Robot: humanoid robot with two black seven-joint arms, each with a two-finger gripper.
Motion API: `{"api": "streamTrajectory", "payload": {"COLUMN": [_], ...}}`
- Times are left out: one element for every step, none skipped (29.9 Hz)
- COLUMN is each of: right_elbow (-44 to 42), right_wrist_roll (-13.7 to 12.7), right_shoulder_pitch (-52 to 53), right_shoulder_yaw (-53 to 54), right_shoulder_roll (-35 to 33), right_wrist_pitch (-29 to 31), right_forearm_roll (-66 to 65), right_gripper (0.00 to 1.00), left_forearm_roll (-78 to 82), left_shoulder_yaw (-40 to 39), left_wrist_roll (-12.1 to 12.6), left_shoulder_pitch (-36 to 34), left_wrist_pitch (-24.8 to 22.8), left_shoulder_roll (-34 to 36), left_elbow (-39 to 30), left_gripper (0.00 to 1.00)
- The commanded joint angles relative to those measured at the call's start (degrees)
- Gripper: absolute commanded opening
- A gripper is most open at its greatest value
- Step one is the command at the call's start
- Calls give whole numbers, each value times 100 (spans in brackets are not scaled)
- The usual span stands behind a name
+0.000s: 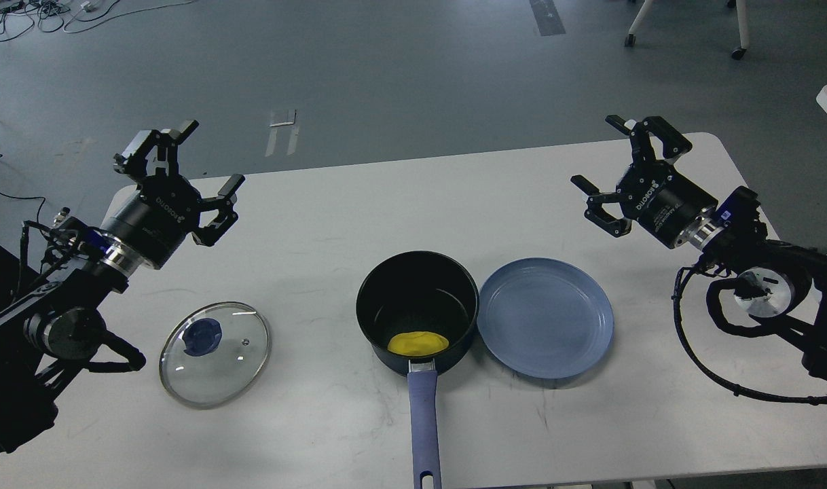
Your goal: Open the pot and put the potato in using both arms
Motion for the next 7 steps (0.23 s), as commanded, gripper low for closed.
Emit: {"api": "streamTrajectory", "payload": {"right_elbow": [3,-6,-6,-6,-6,-6,-6], "right_wrist_roll": [0,0,0,0,0,0,0], "right_shoulder_pitch": [-38,-38,-38,-47,-47,-47,-55], "right_shoulder_yaw": [12,20,20,12,12,12,12], "right_shoulder_roll": [2,11,11,11,20,28,29], "right_wrist_pitch": [15,15,15,15,15,15,15], "right_forearm_roll": [-5,-5,-5,-5,-5,-5,-14], "right_gripper": [100,100,100,100,100,100,100], "left_forearm_roll": [7,16,16,16,16,16,16], "left_shoulder_yaw": [-60,-60,-60,-60,-60,-60,-60], "left_wrist_roll": [0,0,0,0,0,0,0], "left_shoulder_pitch": [47,47,47,47,47,56,56], "left_wrist_pitch": [-1,-1,-1,-1,-1,-1,-1], "left_shoulder_roll": [-200,-226,-244,-279,-314,-323,-332], "left_elbow": [166,184,210,237,246,254,254], "left_gripper": [98,98,98,98,98,98,98]}}
